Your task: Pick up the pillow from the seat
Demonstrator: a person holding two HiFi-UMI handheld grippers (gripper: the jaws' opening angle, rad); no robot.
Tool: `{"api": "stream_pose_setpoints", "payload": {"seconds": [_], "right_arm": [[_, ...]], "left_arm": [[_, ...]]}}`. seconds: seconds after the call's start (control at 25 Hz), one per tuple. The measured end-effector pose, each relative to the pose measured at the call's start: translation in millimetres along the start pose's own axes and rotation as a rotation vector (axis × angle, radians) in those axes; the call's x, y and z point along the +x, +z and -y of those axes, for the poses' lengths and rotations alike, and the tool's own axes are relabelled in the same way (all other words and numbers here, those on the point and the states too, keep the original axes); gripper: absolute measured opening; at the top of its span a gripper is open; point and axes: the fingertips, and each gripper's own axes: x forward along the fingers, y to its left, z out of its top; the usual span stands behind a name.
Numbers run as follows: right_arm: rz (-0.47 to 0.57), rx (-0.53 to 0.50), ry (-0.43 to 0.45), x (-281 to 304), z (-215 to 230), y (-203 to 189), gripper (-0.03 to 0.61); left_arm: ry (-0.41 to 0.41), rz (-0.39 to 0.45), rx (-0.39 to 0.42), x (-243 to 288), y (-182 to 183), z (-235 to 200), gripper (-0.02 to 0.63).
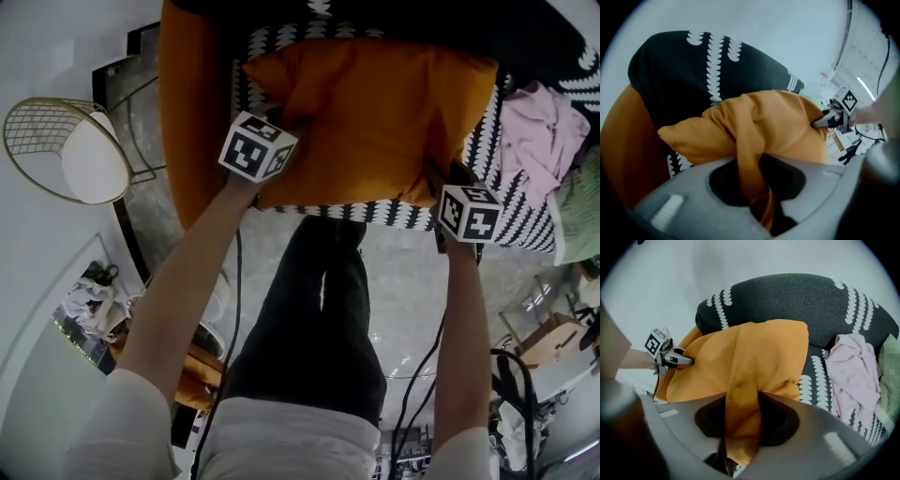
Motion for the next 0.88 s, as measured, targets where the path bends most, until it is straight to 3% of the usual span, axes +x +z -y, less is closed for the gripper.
{"api": "stream_pose_setpoints", "payload": {"seconds": [0.12, 0.24, 0.64, 0.88], "right_arm": [[0.026, 0.008, 0.009, -16, -8, 4, 0.113], [0.055, 0.018, 0.014, -37, -21, 2, 0.106], [0.148, -0.006, 0.032, -113, -32, 5, 0.103], [0.224, -0.042, 0.015, -193, -51, 13, 0.103]], "left_arm": [[0.000, 0.032, 0.028, -17, 8, 14, 0.035], [-0.003, 0.069, 0.044, -40, 9, 28, 0.015], [0.020, 0.184, 0.099, -97, 43, 80, 0.008], [0.062, 0.252, 0.120, -164, 67, 132, 0.009]]}}
